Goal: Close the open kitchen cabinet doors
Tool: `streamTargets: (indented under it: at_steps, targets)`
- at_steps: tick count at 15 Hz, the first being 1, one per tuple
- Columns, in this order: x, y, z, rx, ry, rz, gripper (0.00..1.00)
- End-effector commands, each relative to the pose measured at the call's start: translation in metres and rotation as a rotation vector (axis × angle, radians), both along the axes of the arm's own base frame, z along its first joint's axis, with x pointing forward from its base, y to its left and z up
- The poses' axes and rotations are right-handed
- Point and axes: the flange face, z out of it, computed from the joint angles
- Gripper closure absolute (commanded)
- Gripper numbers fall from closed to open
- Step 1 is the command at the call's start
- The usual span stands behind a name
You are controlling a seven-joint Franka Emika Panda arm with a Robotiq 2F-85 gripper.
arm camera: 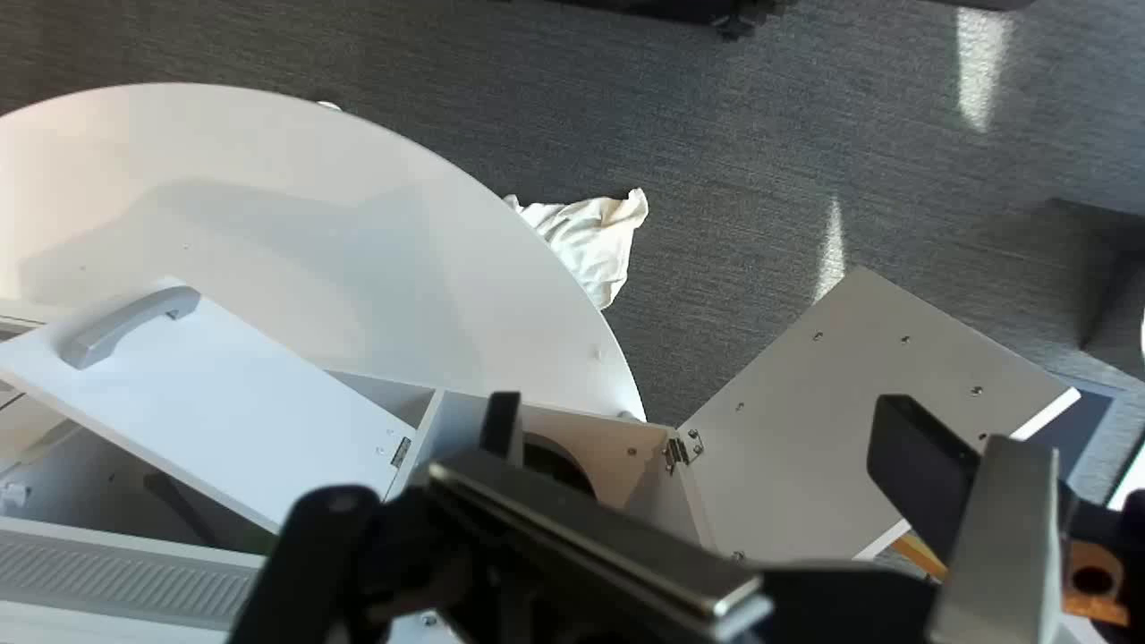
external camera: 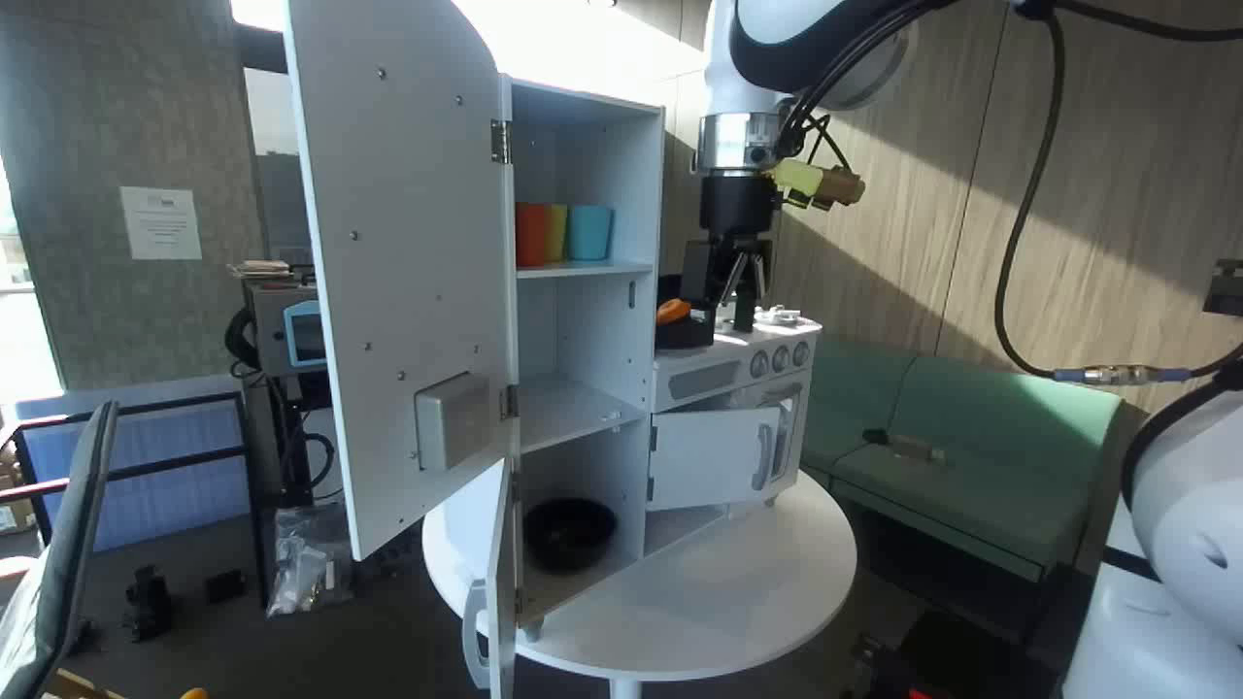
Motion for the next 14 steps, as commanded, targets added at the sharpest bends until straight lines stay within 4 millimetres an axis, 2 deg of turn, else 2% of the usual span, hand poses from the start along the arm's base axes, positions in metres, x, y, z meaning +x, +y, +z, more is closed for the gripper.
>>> streamTargets:
  at_steps: [1,4,12,14]
  targets:
    - [0.001,0.0,0.003,0.0,-0.004,0.0,0.0]
    - [0.0,0.0,0.009,0.002,-0.018,0.0,0.0]
    - [0.0,0.0,0.009,0.002,-0.018,0.0,0.0]
    - [0.001,0.021,-0.005,0.015,0.003,0.042,0.0]
